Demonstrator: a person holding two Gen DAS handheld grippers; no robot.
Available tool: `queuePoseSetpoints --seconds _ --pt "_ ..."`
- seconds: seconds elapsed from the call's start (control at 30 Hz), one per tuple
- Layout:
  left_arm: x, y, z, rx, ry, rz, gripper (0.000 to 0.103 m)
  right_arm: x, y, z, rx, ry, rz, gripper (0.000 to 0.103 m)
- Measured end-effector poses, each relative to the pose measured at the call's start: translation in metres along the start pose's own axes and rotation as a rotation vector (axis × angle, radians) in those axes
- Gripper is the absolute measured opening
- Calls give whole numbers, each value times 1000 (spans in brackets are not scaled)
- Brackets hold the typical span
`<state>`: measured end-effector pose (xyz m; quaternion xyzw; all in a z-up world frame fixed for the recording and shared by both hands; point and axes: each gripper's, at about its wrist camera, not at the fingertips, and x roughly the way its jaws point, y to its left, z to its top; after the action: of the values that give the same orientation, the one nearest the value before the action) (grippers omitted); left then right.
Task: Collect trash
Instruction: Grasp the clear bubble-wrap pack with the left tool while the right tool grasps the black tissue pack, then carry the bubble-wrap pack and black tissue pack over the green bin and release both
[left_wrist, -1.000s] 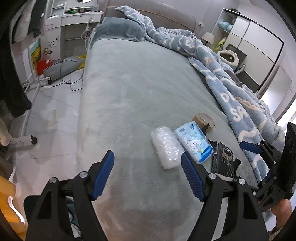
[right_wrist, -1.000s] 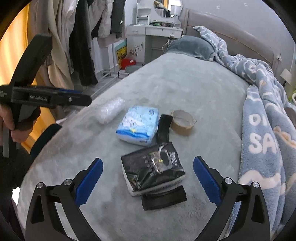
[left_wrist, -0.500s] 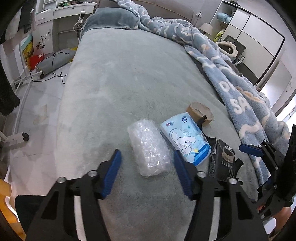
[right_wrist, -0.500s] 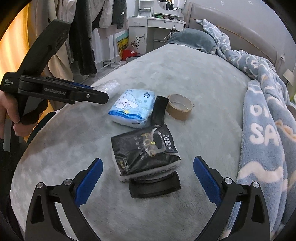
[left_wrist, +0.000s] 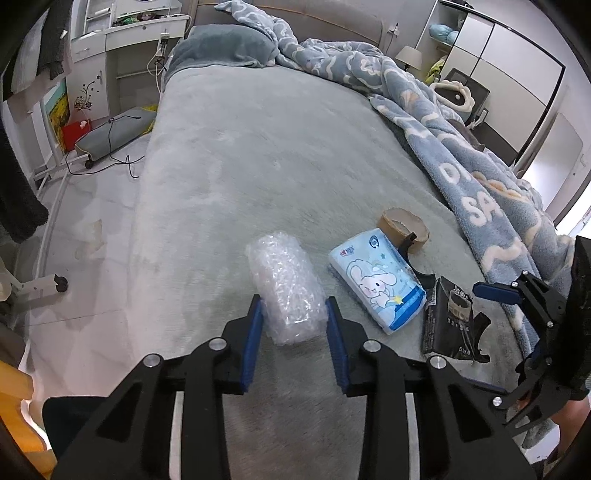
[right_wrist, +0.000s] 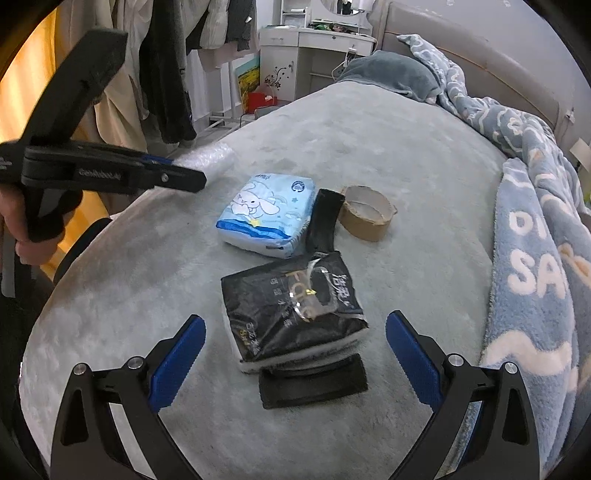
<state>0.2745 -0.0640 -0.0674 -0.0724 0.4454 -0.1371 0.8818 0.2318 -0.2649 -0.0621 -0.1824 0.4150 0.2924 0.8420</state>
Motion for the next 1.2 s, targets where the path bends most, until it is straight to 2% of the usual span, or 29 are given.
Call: queuePoseSetpoints --seconds 0.17,0.47,0.5,0.6,0.77,1.03,1.2 --pt "-11 7 1 -2 -18 2 36 9 3 3 -7 38 -48 99" --pt "-26 20 1 4 -33 14 36 26 2 11 42 94 -66 98" --pt "-28 22 1 4 -34 16 36 27 0 10 59 100 -53 97" --pt "-35 28 1 -1 -43 16 36 25 -4 12 95 96 -24 80" --pt "-45 36 1 -16 -56 6 36 21 1 12 110 89 -44 77" --pt "-58 44 -9 6 -64 23 36 -9 4 21 189 -18 -102 76" --pt "-66 57 -20 8 -47 39 36 -29 4 30 288 -129 -76 76"
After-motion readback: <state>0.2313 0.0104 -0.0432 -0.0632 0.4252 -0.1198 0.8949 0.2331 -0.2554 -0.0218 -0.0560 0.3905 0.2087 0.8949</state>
